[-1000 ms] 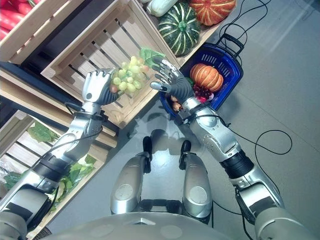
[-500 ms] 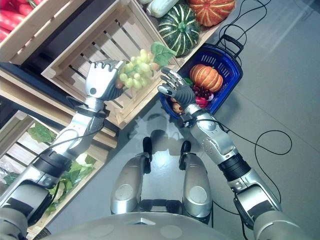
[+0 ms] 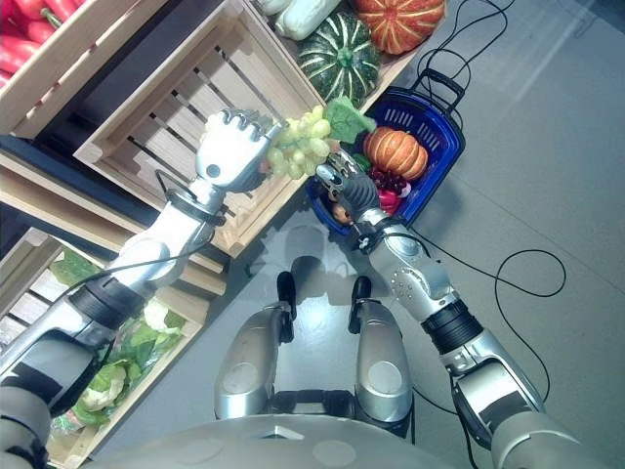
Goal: Pick up fruits and vegetables into the basket
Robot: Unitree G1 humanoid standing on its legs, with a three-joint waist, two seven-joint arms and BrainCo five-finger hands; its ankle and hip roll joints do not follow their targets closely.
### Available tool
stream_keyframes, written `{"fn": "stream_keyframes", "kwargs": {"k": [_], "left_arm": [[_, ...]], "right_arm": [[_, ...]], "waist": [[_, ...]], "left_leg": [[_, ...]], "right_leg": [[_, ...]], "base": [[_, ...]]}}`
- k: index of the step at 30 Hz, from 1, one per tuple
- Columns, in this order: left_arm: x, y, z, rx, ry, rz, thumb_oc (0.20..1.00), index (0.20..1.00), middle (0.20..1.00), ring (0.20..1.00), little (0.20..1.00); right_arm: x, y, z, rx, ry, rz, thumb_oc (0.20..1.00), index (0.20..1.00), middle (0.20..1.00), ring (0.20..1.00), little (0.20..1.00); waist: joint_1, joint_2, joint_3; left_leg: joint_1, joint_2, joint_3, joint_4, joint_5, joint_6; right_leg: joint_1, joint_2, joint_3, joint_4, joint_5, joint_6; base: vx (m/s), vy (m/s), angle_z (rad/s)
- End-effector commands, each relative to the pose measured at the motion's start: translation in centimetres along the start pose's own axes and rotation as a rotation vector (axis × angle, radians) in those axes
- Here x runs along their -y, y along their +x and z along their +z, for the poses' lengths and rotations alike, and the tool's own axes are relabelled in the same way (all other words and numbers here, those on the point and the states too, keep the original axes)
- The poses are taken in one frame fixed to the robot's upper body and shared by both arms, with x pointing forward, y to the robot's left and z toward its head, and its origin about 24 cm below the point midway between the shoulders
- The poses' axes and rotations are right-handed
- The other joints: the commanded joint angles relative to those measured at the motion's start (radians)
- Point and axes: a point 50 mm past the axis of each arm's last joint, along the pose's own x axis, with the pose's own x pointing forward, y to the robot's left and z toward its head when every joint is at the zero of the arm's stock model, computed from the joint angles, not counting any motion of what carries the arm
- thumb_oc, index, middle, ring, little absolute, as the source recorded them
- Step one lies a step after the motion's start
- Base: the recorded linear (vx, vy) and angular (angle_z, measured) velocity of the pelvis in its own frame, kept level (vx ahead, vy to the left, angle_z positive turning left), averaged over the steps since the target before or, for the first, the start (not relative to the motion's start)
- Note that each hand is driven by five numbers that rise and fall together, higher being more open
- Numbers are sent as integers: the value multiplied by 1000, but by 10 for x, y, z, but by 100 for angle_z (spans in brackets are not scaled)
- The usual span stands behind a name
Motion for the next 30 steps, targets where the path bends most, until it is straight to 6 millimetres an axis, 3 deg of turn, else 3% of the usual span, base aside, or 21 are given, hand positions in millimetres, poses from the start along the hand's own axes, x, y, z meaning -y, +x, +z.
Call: {"fn": "stream_keyframes", "kwargs": {"k": [1,9,18,30], "left_arm": [[-11,6,25,129,16,65,200,200,200,200,200],[-9,11,42,207,16,58,200,200,200,200,200],[-12,16,63,354,53,32,200,200,200,200,200],[-10,18,85,480,116,-44,200,200,200,200,200]], "right_arm": [[-40,10,1,46,151,174,1000,1000,1000,1000,1000],[-56,17,0,30,323,235,1000,1000,1000,1000,1000],[-70,26,3,-2,343,221,1000,1000,1000,1000,1000],[-73,38,15,14,460,116,1000,1000,1000,1000,1000]], "waist": [[-14,-16,-101],[-6,-17,-106],[-5,-21,-112],[-5,-25,-123]], "left_leg": [[41,-88,86,43,-154,88],[45,-90,84,31,-150,90],[44,-92,78,18,-146,91],[57,-92,77,-1,-144,92]], "right_leg": [[68,9,18,-128,50,73],[72,9,17,-139,55,74],[66,8,18,-145,61,79],[79,10,21,-163,63,81]], "base": [[0,0,0],[0,0,0],[0,0,0],[0,0,0]]}}
